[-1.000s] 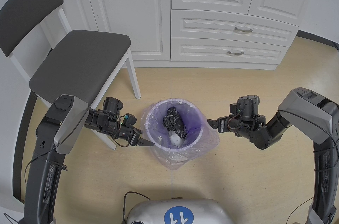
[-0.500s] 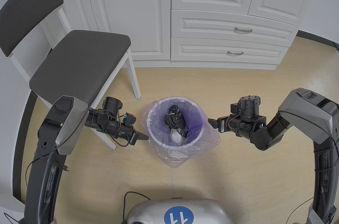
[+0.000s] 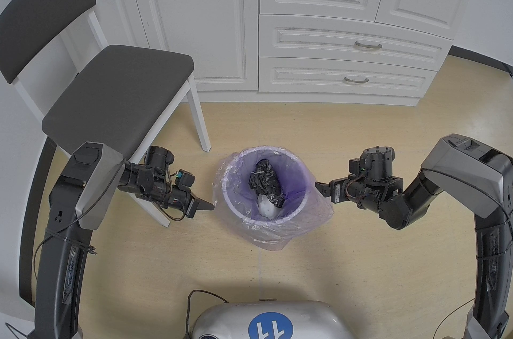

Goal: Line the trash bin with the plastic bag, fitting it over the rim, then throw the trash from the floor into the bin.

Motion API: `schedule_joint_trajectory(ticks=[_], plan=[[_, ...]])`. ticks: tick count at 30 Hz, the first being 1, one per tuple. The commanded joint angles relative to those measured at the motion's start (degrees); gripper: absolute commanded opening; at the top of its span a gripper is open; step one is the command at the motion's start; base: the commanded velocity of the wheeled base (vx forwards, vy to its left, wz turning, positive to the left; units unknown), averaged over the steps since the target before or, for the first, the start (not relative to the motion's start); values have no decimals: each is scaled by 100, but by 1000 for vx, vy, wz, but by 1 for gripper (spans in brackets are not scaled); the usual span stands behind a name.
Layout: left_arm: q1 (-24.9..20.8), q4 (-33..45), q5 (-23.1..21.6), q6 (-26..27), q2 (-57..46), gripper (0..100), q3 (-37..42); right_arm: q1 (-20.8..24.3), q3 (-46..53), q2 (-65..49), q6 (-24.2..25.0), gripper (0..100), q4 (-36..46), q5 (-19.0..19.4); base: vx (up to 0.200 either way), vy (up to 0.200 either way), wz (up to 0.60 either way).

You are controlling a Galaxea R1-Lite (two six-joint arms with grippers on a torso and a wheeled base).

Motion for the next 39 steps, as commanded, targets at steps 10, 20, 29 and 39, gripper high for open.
schedule_joint_trajectory(ticks=[10, 20, 29, 39], plan=[[124, -453, -12, -17, -217, 100, 518, -17, 50, -108, -3, 100, -40, 7, 0, 0, 0], [54, -1314, -21, -394, -138, 100, 764, -17, 41, -108, -3, 100, -75, -2, 0, 0, 0], [-254, -3037, -21, -1871, 64, 100, 737, -17, 41, -108, 5, 100, -172, -2, 0, 0, 0], [-386, -4057, -3, -2759, 196, 100, 553, -26, 41, -108, 5, 100, -172, -2, 0, 0, 0]])
